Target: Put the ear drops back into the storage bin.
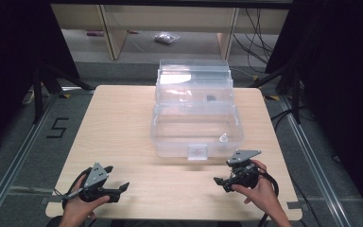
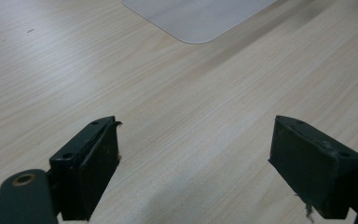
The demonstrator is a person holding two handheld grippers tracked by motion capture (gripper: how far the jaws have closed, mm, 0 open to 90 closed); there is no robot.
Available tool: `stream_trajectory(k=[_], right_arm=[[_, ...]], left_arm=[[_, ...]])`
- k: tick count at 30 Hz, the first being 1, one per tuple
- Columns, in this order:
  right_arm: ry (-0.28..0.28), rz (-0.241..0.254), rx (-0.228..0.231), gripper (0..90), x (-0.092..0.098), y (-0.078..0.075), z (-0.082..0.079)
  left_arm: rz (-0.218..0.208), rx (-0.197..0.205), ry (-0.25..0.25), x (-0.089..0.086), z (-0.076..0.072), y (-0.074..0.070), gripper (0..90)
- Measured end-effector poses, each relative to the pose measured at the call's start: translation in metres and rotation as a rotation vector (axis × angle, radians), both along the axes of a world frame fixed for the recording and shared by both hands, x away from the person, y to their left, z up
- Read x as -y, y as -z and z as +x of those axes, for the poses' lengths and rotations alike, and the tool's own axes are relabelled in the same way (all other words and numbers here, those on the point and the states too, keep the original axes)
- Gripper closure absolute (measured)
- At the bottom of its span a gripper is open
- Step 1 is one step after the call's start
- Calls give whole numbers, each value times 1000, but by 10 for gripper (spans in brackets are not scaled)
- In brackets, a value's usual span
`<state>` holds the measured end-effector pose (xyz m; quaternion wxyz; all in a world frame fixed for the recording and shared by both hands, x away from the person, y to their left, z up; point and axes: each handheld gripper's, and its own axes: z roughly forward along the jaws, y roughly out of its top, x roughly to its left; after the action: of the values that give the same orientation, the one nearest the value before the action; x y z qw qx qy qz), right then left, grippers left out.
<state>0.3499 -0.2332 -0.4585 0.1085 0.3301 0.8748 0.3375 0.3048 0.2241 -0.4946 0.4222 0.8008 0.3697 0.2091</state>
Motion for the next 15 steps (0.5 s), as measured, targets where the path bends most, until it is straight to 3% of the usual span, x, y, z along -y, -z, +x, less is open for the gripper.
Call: stream_trajectory(k=[1, 2, 5, 6, 11, 15], right_arm=[[-17, -3, 27, 200, 1, 1, 1], [-11, -6, 2, 199, 2, 1, -1], [-10, -3, -1, 199, 4, 1, -2], [13, -2, -5, 199, 5, 1, -4], [13, 7, -1, 197, 8, 4, -7], [21, 41, 4, 197, 8, 9, -11]], left_arm=[[0, 0, 0, 0, 0, 0, 152], [6, 1, 0, 0, 0, 0, 152], [1, 0, 0, 0, 0, 0, 152], [1, 0, 0, 0, 0, 0, 152], [0, -1, 0, 0, 0, 0, 152], [-2, -1, 4, 0, 0, 0, 152]])
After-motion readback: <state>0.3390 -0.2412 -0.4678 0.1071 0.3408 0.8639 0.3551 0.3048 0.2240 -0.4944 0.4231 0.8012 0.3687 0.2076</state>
